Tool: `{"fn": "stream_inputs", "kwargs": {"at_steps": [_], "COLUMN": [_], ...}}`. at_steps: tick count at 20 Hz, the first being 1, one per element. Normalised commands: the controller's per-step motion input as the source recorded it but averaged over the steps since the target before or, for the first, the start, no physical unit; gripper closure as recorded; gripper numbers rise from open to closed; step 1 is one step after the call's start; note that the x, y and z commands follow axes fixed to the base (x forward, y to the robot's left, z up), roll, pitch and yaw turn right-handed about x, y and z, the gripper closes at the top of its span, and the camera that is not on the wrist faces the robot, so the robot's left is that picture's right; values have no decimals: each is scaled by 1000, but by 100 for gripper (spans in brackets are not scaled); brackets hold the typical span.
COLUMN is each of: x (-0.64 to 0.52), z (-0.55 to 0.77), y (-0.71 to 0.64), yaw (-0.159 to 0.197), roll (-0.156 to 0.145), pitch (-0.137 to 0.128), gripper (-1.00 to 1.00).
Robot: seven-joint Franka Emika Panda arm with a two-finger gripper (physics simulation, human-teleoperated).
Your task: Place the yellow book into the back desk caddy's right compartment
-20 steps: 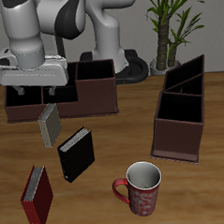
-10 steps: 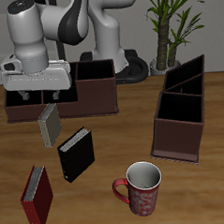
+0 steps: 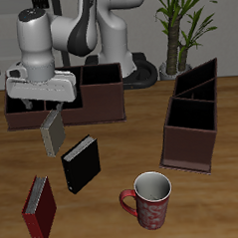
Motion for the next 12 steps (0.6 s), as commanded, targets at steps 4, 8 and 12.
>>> {"fn": "stream_inputs", "kwargs": {"at_steps": [4, 8, 12], "x": [4, 19, 16], "z": [-233, -142, -142], "y": [-37, 60, -3], "yaw": [-23, -34, -20], "roll": [-22, -23, -3], "pitch": [5, 6, 8], "gripper": [-100, -100, -100]}}
